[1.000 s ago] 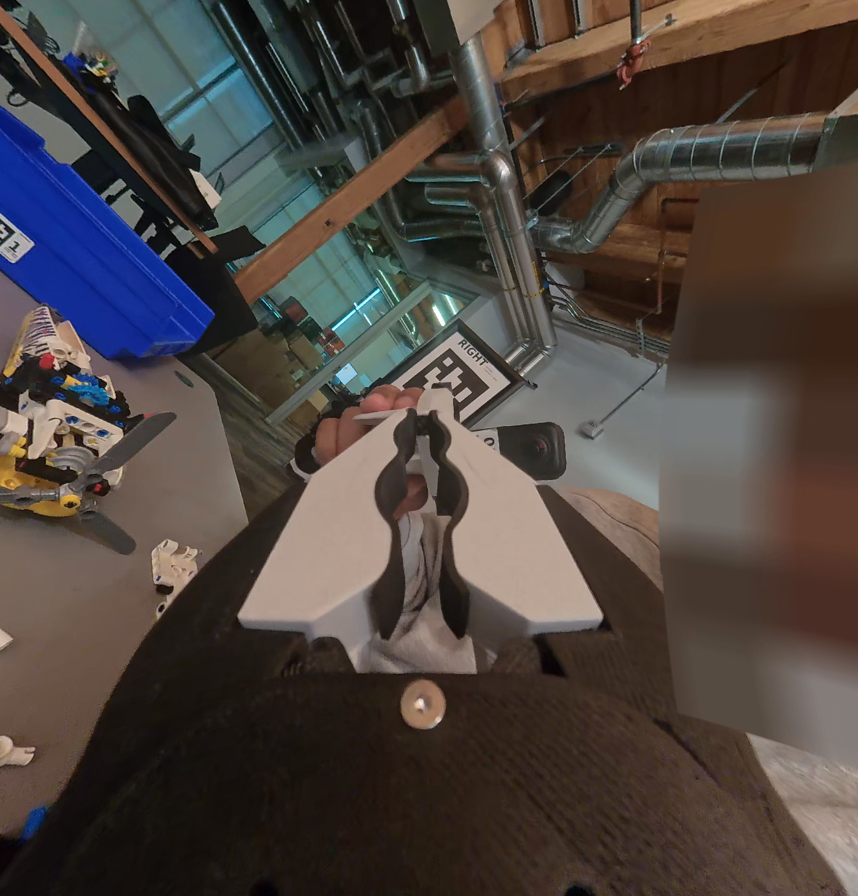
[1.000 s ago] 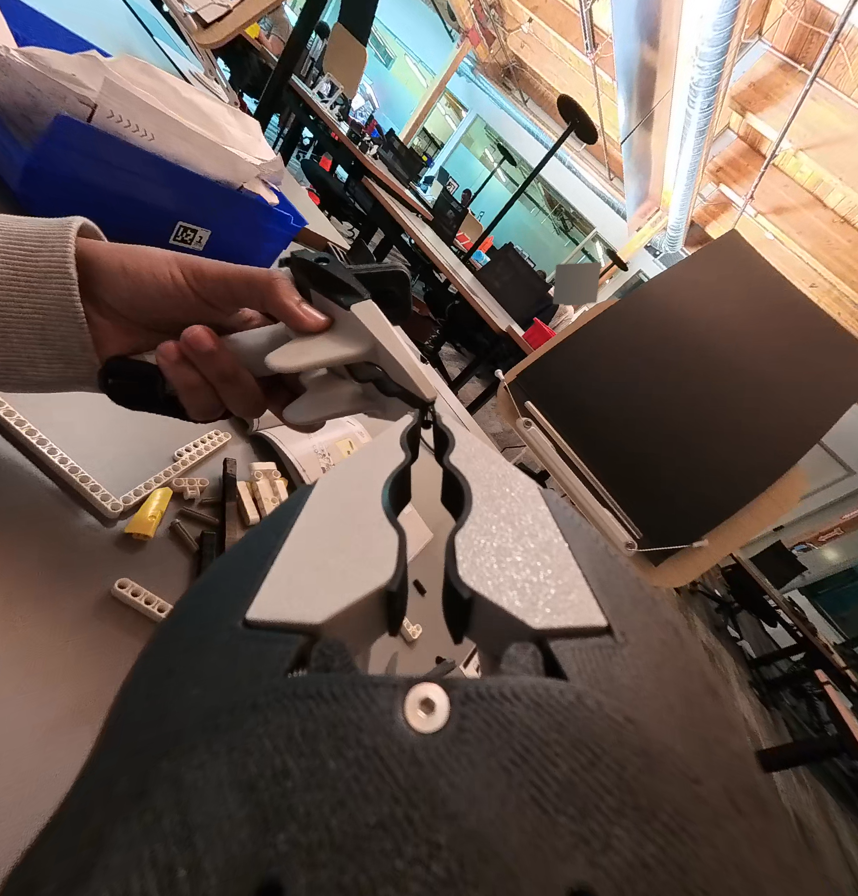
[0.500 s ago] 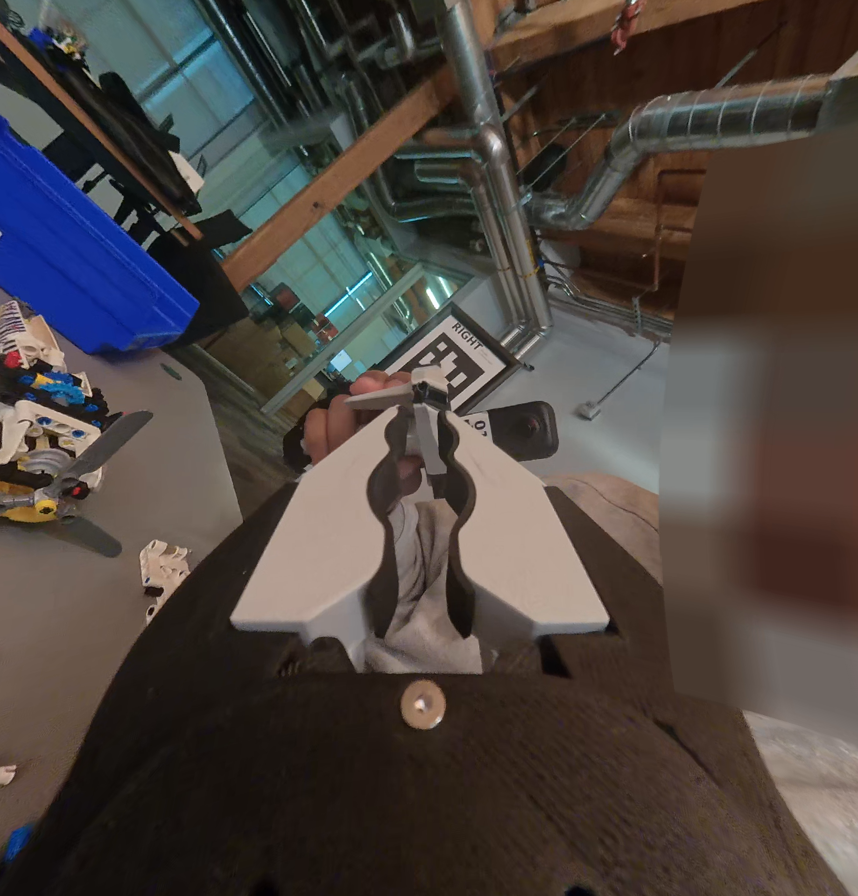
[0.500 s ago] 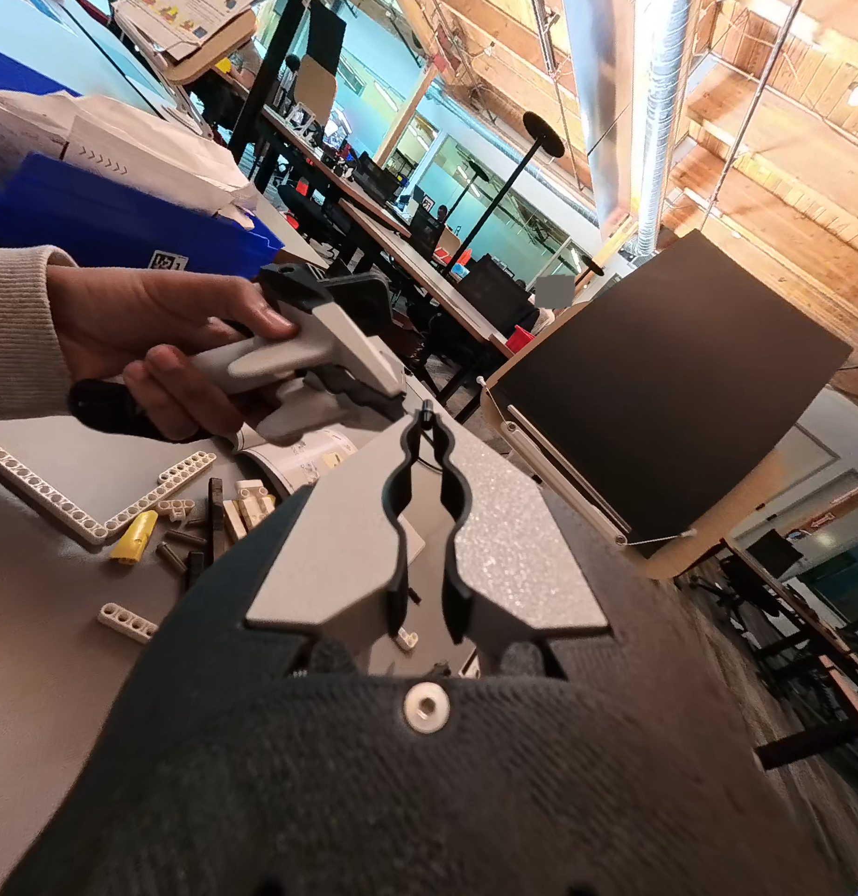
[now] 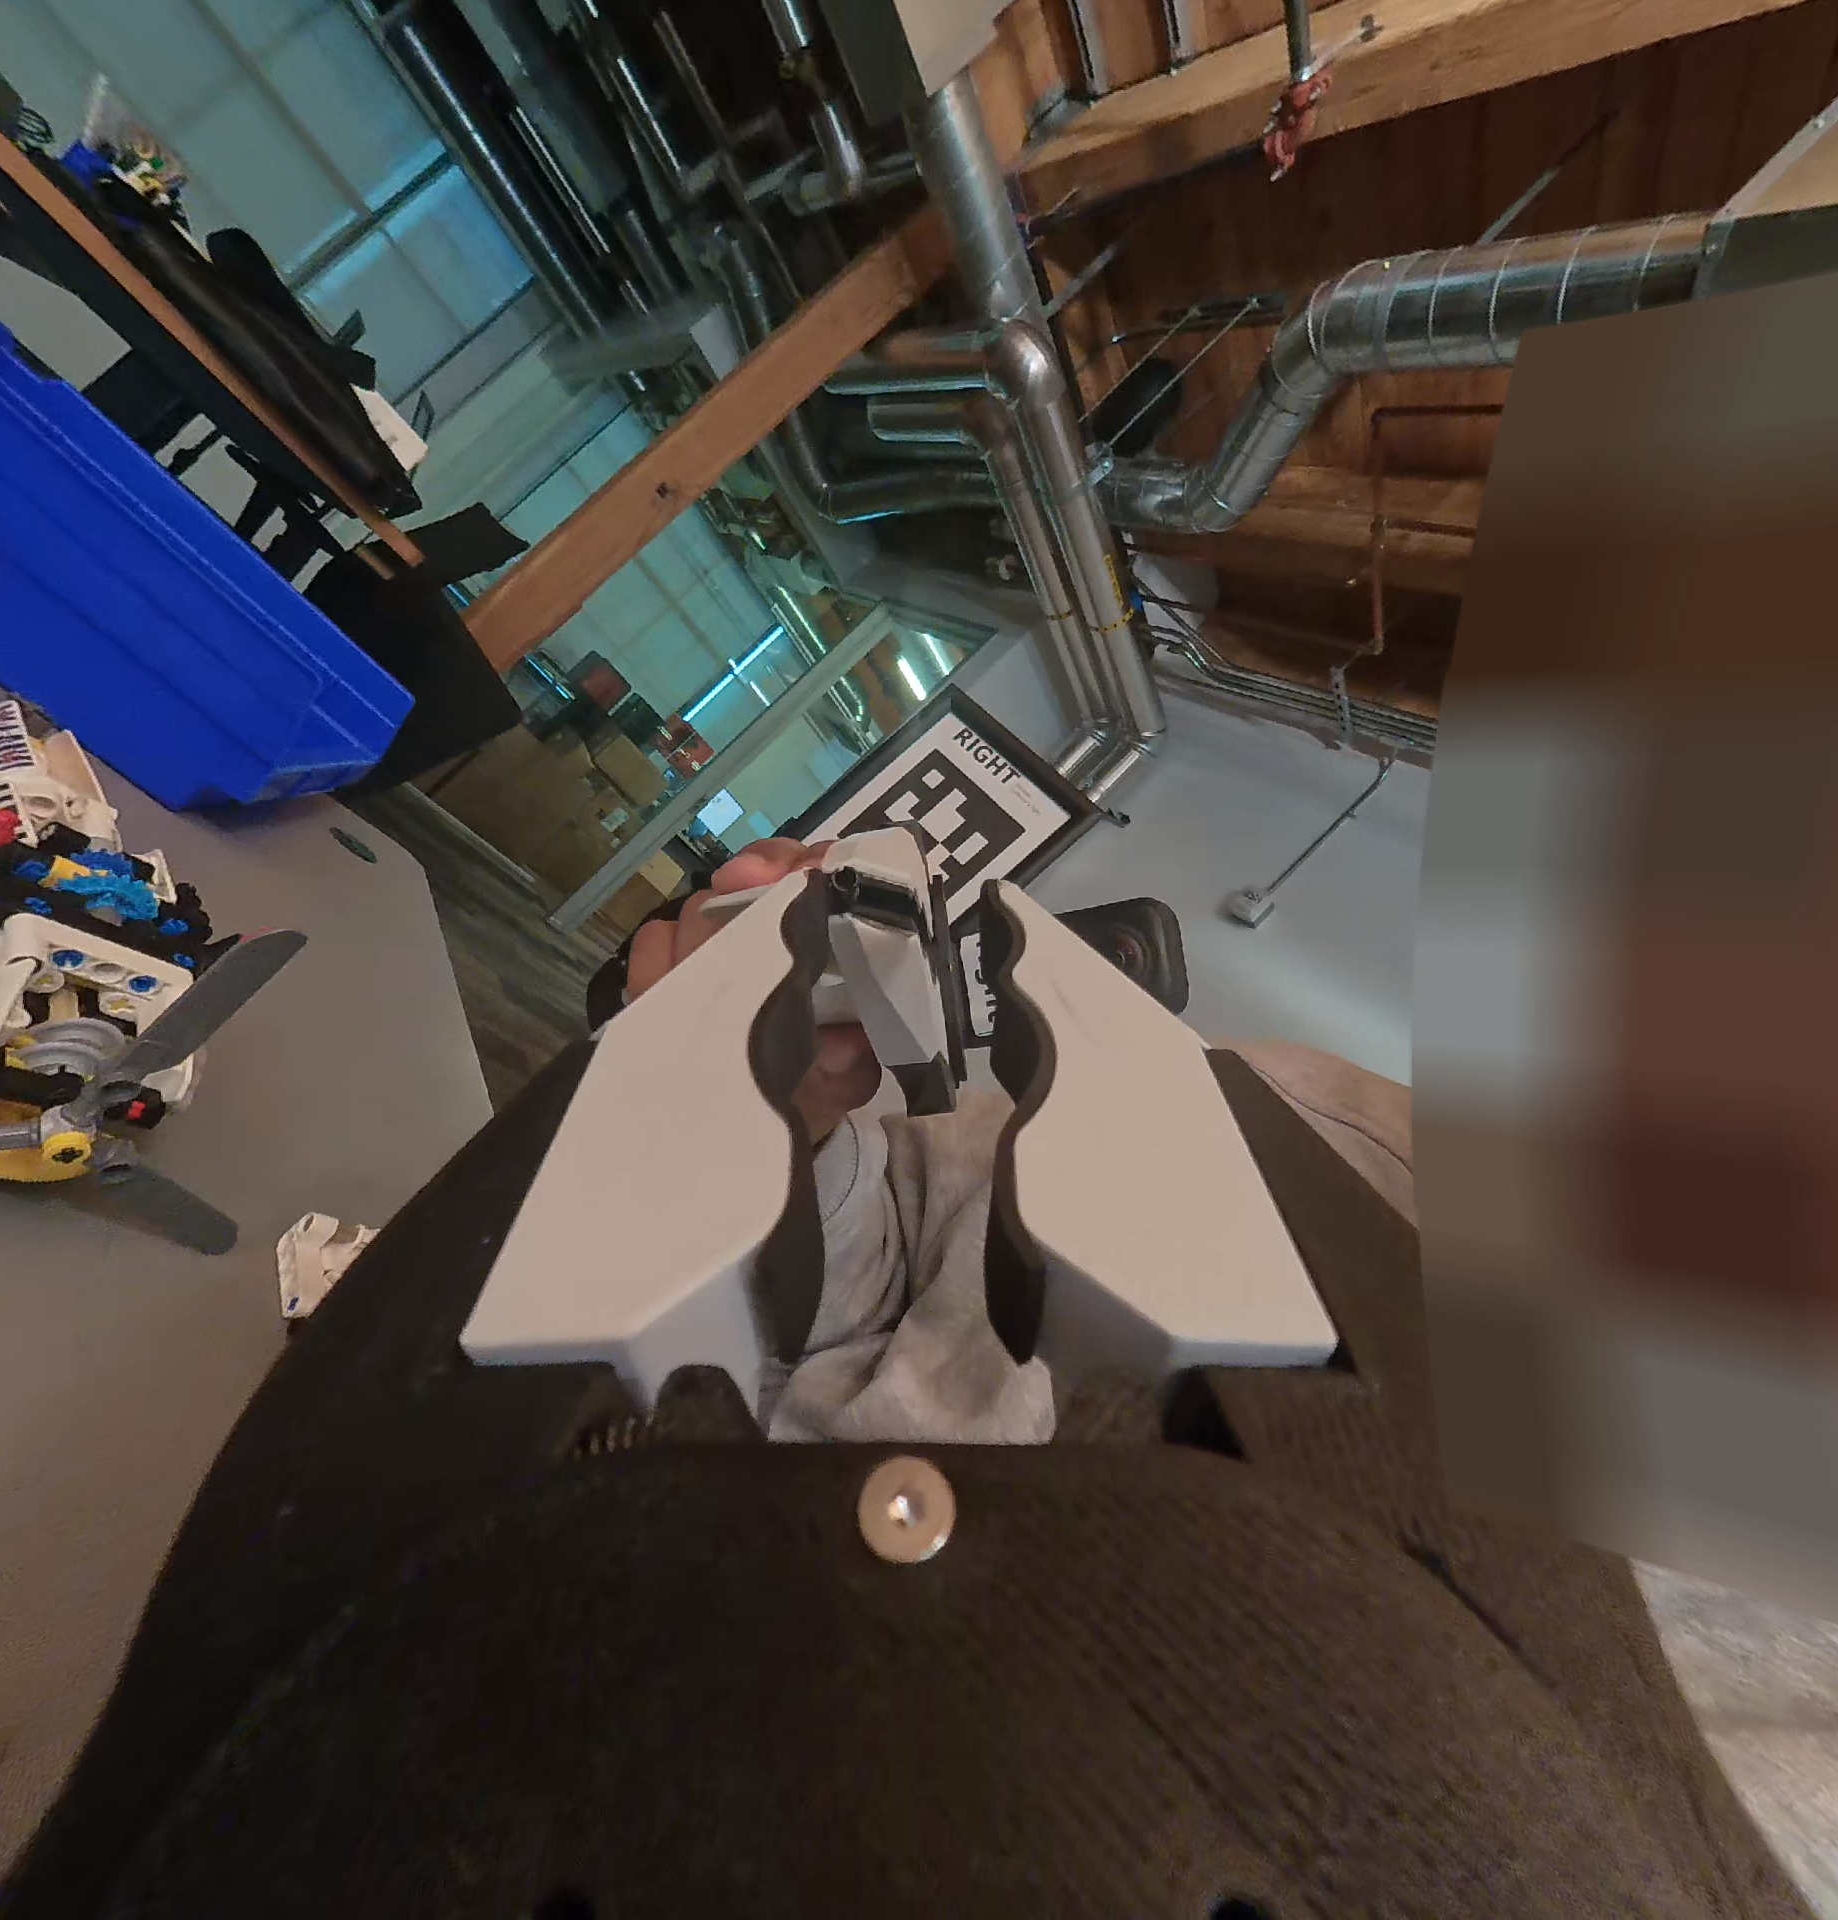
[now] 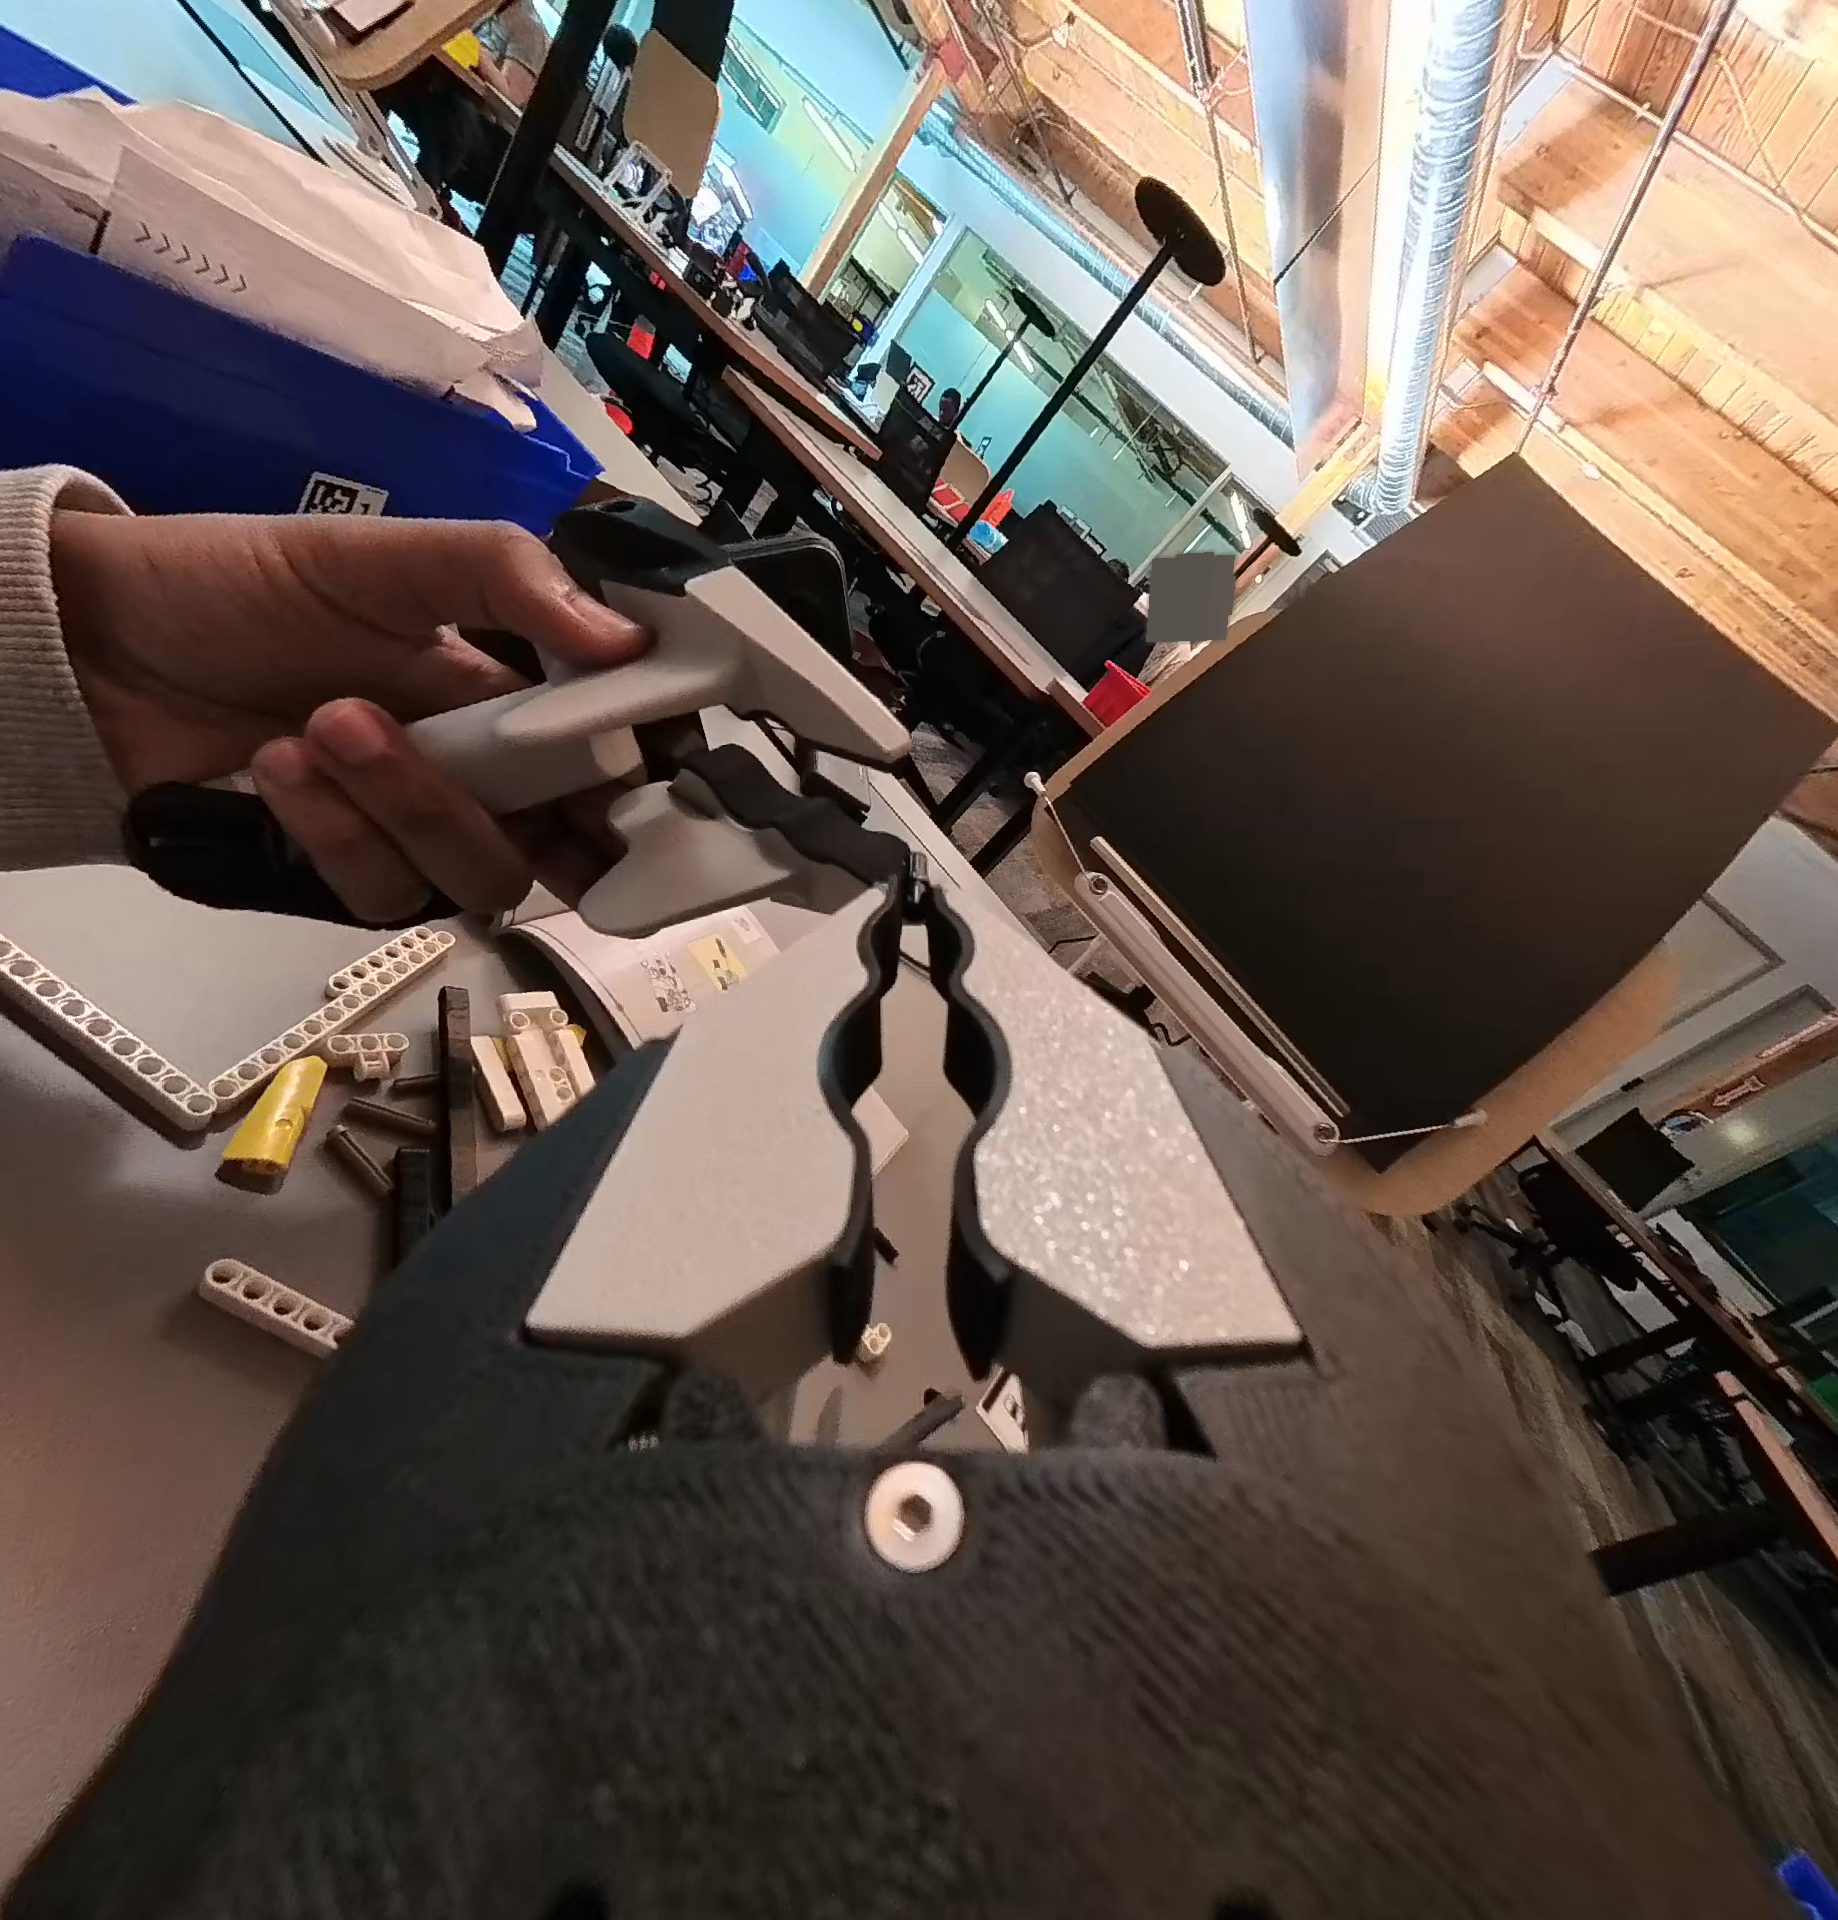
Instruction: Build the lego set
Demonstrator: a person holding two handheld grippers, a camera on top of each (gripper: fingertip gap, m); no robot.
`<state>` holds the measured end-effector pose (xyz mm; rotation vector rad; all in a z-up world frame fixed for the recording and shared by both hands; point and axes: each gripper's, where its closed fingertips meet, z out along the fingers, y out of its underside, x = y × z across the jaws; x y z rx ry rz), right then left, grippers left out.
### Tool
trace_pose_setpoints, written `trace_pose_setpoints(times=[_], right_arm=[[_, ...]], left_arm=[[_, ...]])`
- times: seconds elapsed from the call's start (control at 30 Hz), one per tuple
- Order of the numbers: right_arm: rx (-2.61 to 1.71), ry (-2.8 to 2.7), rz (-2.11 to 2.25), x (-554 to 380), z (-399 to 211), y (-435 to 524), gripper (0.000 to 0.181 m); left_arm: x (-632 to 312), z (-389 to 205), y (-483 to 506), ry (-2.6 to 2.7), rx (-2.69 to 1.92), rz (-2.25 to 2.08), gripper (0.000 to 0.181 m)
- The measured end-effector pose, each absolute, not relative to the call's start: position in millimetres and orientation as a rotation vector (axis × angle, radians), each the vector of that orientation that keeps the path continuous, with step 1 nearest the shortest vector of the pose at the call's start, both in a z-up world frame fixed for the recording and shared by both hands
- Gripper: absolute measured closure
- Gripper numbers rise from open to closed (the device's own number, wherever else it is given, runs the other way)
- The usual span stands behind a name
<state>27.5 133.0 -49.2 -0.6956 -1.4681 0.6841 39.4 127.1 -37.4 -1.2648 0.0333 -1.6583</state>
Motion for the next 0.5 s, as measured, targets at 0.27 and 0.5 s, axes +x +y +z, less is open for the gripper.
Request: trace_pose_setpoints(times=[0.27, 0.5], right_arm=[[-0.704, -1.47, 0.689, 27.8, -49.7, 134.0, 0.178], [-0.711, -1.472, 0.689, 27.7, -50.6, 135.1, 0.178]], left_arm=[[34.3, -36.7, 126.3, 0.023, -1.247, -1.66, 0.155], [35.4, -33.8, 124.0, 0.04, -1.228, -1.678, 0.156]])
